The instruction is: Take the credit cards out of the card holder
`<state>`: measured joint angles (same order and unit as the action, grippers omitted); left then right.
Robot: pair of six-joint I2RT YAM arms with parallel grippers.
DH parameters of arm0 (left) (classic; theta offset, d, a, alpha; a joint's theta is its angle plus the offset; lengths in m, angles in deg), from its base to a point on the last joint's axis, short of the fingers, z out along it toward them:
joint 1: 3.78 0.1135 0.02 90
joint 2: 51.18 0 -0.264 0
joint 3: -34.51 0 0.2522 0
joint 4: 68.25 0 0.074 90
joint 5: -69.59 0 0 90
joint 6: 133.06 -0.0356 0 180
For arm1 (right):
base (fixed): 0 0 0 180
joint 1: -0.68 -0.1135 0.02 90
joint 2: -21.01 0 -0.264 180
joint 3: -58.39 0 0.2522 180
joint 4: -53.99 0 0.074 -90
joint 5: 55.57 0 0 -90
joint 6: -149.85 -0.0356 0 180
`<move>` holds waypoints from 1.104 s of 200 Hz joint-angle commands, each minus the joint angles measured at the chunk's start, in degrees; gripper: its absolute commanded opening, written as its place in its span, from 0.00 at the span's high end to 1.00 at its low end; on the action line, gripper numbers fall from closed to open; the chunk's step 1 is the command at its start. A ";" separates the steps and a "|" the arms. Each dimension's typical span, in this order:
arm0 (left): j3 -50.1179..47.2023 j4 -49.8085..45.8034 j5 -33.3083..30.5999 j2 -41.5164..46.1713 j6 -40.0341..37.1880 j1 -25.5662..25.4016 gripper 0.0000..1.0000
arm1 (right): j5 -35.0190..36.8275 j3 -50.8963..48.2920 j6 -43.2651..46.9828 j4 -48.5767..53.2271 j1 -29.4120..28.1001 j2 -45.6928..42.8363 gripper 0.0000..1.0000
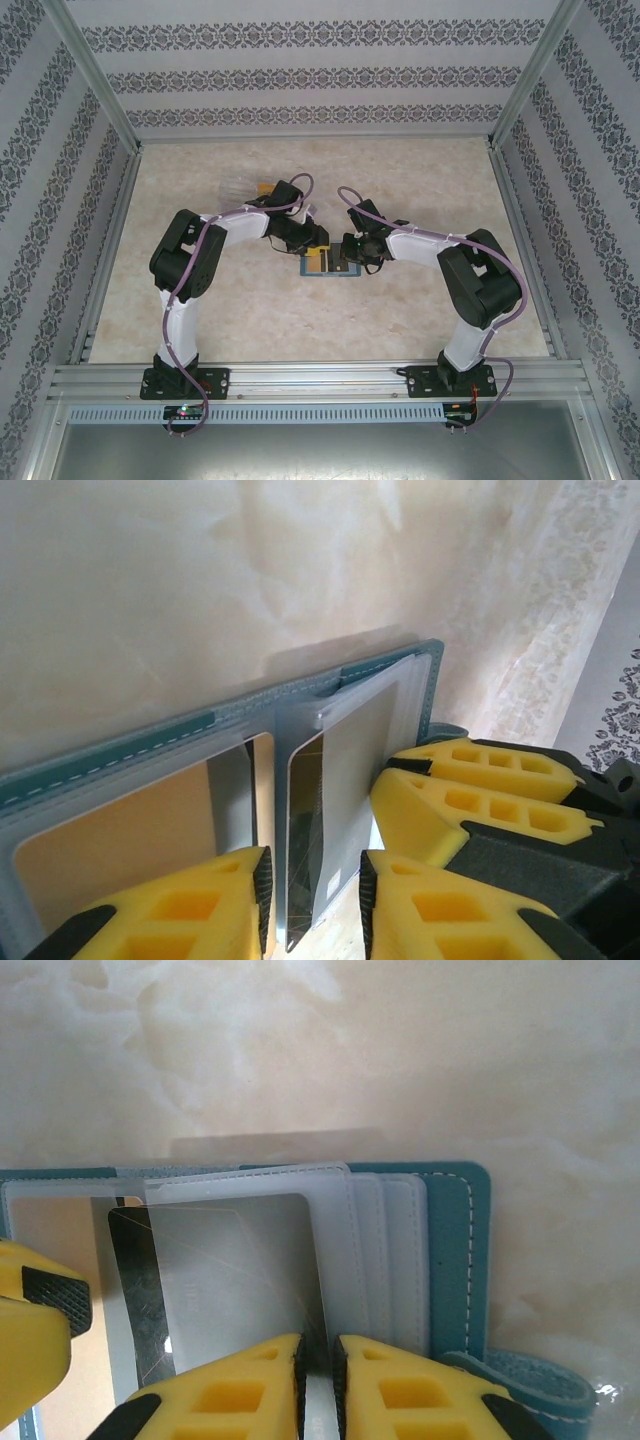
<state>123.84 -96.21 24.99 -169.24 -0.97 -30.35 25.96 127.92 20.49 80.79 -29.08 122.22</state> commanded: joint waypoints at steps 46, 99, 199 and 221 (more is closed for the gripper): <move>3.64 -2.33 0.32 -3.16 -2.53 -1.80 0.68 | 0.72 -1.50 -1.23 1.66 0.62 2.11 0.81; 2.97 0.41 2.91 -2.79 -2.67 -1.74 0.77 | 0.90 -1.64 -1.08 1.91 0.57 1.89 0.82; 1.14 -1.38 2.19 0.20 -6.57 -0.51 0.95 | 2.30 -2.20 -1.69 2.88 0.58 2.06 0.83; 0.69 -2.79 1.55 0.79 -7.63 0.18 1.00 | 2.53 -2.50 -1.78 2.93 0.63 1.80 0.83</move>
<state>125.63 -96.71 25.87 -171.42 -5.67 -30.98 26.05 127.78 19.44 80.74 -29.03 122.30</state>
